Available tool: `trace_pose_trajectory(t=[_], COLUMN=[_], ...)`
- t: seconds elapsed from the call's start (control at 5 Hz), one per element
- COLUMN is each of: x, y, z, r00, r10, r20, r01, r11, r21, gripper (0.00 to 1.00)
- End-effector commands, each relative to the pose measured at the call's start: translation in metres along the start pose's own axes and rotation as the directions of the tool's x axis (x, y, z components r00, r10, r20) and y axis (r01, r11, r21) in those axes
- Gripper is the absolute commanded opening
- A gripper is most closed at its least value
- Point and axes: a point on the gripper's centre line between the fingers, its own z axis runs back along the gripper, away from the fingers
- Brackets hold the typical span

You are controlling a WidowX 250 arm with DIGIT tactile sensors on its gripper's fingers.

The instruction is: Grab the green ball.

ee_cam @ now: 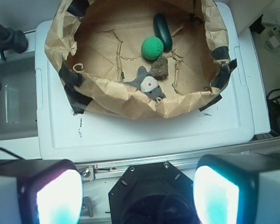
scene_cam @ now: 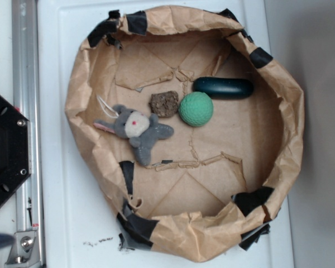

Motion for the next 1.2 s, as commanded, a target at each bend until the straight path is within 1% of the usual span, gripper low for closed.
trace_pose_trajectory(t=[0.0, 0.2, 0.4, 0.6, 0.8, 1.0], x=[0.000, 0.040, 0.075, 0.110, 0.132, 0.135], y=[0.000, 0.008, -0.002, -0.004, 0.005, 0.032], z=[0.000, -0.037, -0.070, -0.100, -0.138, -0.171], r00=[1.000, 0.995, 0.999, 0.993, 0.990, 0.985], r10=[0.000, 0.061, 0.033, 0.116, 0.138, 0.171], r20=[0.000, 0.083, -0.014, 0.003, -0.019, 0.009], r01=[0.000, -0.051, -0.034, -0.114, -0.139, -0.171], r11=[1.000, 0.992, 0.991, 0.981, 0.987, 0.984], r21=[0.000, -0.118, -0.130, -0.158, -0.079, -0.052], gripper=[1.00, 1.00, 1.00, 1.00, 1.00, 1.00])
